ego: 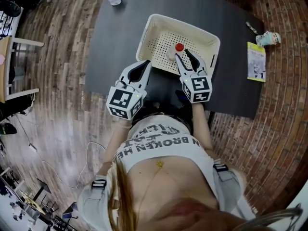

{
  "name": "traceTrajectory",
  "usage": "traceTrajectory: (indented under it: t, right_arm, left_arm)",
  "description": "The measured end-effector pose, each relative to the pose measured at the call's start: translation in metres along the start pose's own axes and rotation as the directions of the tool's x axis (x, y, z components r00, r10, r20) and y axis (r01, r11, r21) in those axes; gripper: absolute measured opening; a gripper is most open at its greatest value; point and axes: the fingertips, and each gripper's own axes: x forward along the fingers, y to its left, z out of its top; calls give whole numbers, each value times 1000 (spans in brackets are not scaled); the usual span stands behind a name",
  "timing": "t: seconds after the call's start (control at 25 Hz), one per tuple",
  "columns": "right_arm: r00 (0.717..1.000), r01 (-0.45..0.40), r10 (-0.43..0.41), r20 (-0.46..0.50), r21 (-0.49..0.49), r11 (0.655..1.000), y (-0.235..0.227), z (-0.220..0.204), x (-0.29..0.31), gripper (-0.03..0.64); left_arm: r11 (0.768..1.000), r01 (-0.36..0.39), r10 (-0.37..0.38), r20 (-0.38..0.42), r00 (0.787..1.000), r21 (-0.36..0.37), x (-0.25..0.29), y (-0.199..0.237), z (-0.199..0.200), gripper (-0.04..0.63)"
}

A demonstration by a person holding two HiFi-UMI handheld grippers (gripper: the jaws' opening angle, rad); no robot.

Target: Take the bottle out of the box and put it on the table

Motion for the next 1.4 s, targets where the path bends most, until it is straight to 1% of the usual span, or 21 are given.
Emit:
traceTrajectory:
  t: [0.24,0.64,1.0,1.4]
  right_arm:
    - [1000,-5,5,-23,-9,1000,-4,-3,13,170]
    - [1000,-7,7,-30,-6,1000,-6,-4,30,176]
    - [1000,18,-18,-13,6,1000,-7,-1,34,175]
    - [1000,29,-29,1,-25,999,-4,2,34,162]
  left_arm:
    - [1000,-25,25,4,1000,-10,-4,6,0,5]
    - [997,-72,72,-7,997,-39,-17,18,-11,5]
    - [997,-68,68,-4,998,-41,-22,24,-9,5]
    - [997,-62,62,3,998,-36,-22,21,-7,5]
